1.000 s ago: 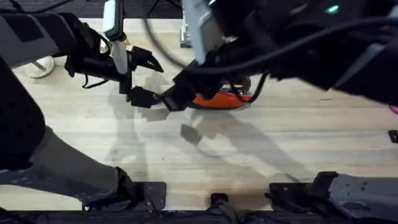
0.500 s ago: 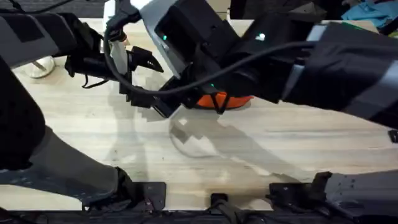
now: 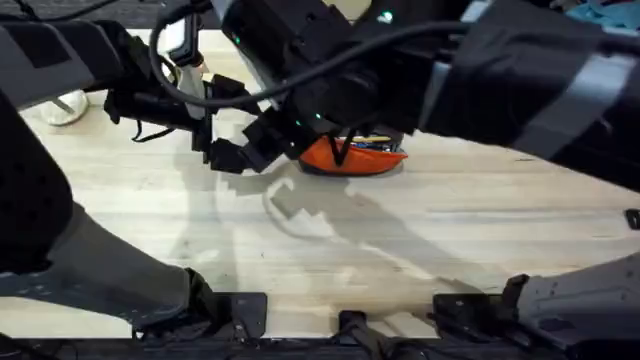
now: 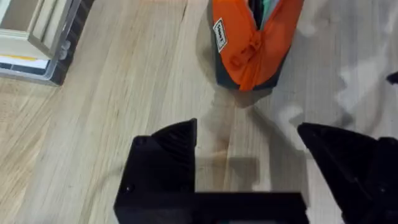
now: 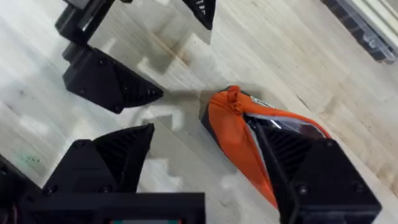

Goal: Unzip the bag, pick up the pens from the table one at a time and place them inside, then zip the bag closed.

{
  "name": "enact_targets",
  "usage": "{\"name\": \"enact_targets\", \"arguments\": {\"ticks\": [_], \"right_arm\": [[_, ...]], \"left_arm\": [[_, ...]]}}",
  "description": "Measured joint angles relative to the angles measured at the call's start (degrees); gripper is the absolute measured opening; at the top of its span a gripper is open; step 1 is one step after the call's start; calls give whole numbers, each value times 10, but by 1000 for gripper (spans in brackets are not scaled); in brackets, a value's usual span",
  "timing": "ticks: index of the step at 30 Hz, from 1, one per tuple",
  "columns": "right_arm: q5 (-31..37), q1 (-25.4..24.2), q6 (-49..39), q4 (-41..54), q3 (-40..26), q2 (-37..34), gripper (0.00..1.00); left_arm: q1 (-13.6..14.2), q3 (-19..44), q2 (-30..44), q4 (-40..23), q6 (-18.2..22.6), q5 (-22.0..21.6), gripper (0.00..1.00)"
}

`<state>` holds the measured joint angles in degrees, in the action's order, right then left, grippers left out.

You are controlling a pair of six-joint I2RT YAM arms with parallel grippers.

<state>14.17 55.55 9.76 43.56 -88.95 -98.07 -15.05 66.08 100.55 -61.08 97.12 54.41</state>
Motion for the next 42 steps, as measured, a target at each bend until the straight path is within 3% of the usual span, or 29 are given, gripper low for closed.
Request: {"name": "enact_targets", "arguments": {"ticks": [6,30,42], "right_arm": [[2,0,5,19,-36,-21,998],[1,-15,-12,16,-39,-51,997],[1,-26,-179,15,-39,-84,997]], "left_arm": [[0,0,0,0,0,0,993],[0,0,0,0,0,0,993],[0,0,0,0,0,0,993]]}}
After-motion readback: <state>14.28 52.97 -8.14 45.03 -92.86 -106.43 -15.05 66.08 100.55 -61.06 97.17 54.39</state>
